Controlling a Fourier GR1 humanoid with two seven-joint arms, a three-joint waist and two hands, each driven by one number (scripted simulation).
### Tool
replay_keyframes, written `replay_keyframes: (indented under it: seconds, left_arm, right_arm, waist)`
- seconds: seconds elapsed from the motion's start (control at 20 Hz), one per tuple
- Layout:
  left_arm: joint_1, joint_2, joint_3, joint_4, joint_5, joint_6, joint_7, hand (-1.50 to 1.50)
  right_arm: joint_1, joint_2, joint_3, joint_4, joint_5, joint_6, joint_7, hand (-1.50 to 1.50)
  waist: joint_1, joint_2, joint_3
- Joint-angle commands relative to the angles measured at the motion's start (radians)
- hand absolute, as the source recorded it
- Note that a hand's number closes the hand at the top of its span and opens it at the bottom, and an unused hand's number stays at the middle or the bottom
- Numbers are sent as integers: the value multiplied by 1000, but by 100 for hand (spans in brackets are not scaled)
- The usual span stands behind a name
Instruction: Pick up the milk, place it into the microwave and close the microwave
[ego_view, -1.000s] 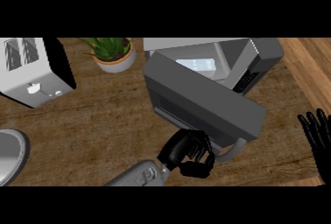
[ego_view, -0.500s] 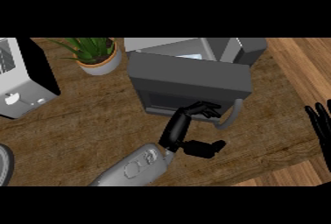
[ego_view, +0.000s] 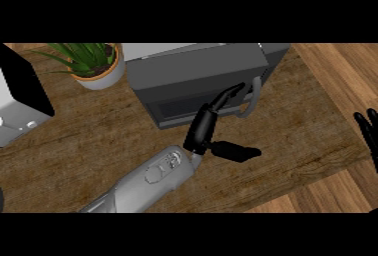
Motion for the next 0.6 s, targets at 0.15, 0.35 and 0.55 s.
replay_keyframes:
  seconds: [0.15,0.35,0.55]
  left_arm:
    - [-85,0,26,66,72,24,-40,-150]
    - [-127,0,32,92,103,34,-53,-150]
    - [-139,0,22,114,132,37,-76,-150]
  right_arm:
    - [-50,-28,3,-10,-68,40,31,-150]
    - [-71,-45,2,-10,-95,52,49,-150]
    - [-87,-56,12,-10,-117,63,70,-150]
  waist:
    - [-33,16,2]
    - [-51,21,4]
    - [-61,24,4]
